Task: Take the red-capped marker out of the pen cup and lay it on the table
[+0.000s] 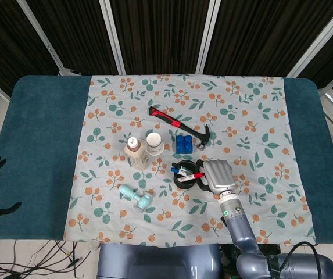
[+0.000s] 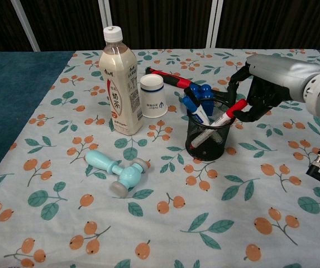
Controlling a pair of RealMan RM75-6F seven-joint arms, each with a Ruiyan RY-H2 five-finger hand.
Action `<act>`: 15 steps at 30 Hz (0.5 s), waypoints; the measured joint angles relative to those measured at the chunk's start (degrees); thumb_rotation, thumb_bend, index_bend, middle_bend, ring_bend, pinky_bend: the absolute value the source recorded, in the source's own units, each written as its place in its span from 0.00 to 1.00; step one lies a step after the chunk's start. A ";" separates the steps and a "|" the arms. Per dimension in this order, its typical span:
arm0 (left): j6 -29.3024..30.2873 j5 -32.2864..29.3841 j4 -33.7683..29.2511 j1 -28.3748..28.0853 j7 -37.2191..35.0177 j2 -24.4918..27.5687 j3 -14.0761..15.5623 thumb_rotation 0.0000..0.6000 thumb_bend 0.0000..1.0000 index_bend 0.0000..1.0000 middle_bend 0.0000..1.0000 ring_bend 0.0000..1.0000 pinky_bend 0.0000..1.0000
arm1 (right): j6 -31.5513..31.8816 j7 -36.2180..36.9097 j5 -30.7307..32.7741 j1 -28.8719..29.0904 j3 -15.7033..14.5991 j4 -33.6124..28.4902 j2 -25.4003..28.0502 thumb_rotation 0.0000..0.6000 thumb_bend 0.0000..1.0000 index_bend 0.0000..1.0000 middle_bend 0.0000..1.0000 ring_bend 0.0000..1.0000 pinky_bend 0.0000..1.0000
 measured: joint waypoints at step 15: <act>0.16 0.23 -0.20 -0.06 0.06 -0.06 -0.04 1.00 0.00 0.00 0.00 0.00 0.00 | 0.44 0.14 -0.02 0.16 -0.55 0.08 -0.35 1.00 0.50 0.61 1.00 1.00 1.00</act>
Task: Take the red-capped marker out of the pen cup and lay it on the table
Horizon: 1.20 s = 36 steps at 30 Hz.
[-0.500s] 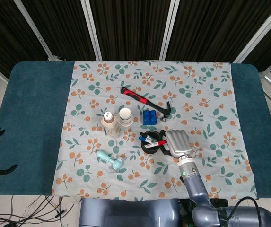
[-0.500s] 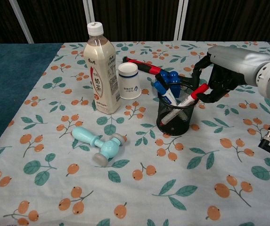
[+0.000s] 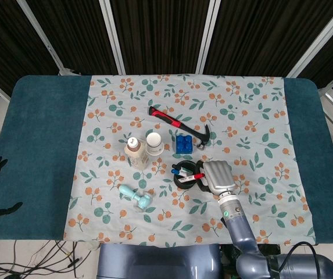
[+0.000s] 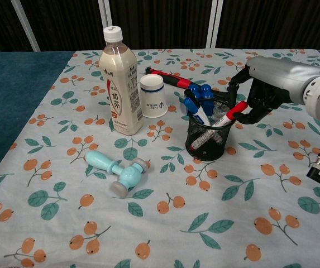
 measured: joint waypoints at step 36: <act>0.33 0.52 -0.07 0.05 0.05 0.00 0.12 1.00 0.00 0.00 0.00 0.00 0.00 | 4.21 0.49 -5.39 -2.26 0.70 -11.14 10.64 1.00 0.50 0.63 1.00 1.00 1.00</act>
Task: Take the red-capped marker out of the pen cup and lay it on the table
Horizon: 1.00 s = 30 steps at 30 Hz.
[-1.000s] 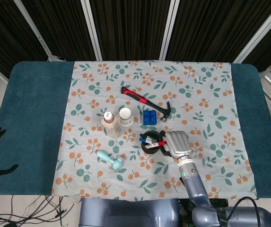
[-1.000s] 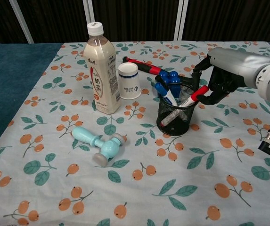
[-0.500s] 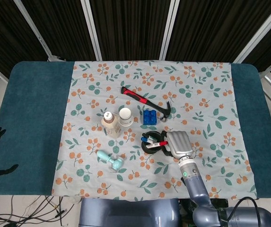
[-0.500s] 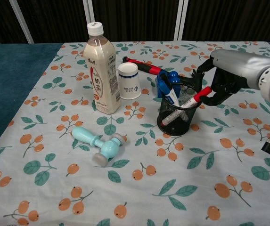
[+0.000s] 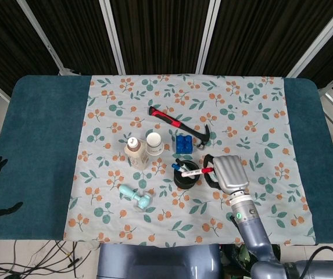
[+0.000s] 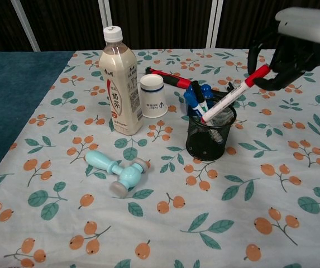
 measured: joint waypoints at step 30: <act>0.75 0.22 0.36 0.20 1.42 -0.63 0.03 1.00 0.00 0.00 0.00 0.00 0.00 | -2.48 18.10 -3.75 -11.93 -4.36 6.81 8.58 1.00 0.30 0.23 1.00 0.98 0.99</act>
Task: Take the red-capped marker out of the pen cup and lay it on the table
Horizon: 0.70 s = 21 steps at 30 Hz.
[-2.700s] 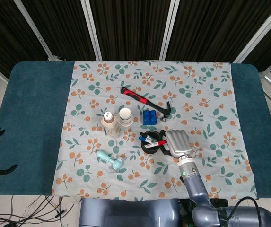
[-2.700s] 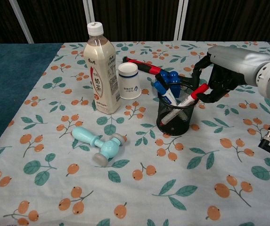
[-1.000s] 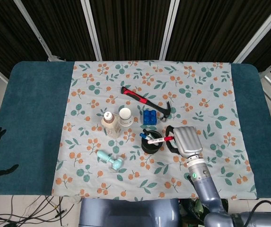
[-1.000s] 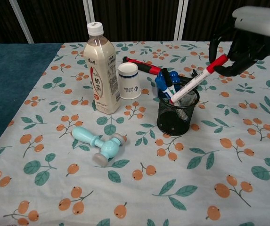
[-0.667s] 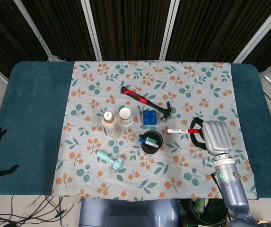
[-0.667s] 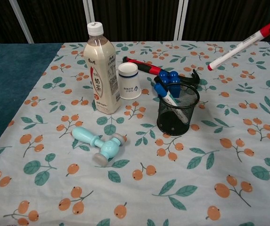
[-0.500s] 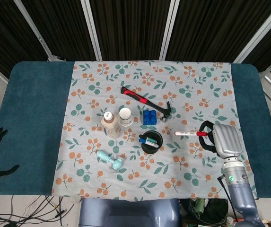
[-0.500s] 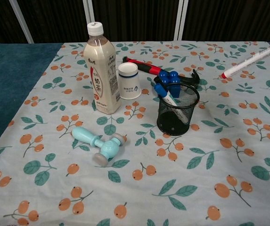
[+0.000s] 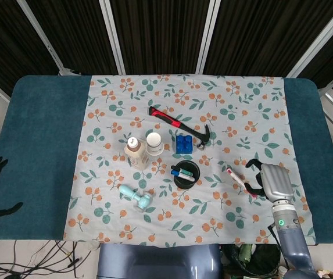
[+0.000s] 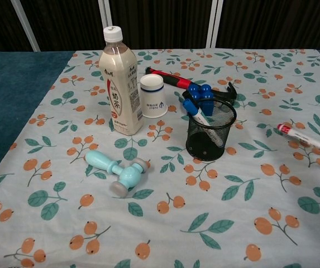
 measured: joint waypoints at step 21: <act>0.33 0.63 0.10 0.12 1.29 -0.07 0.31 1.00 0.00 0.00 0.00 0.00 0.00 | 10.98 11.75 -27.85 -14.02 -11.24 8.10 9.95 1.00 0.13 0.00 0.00 0.00 0.22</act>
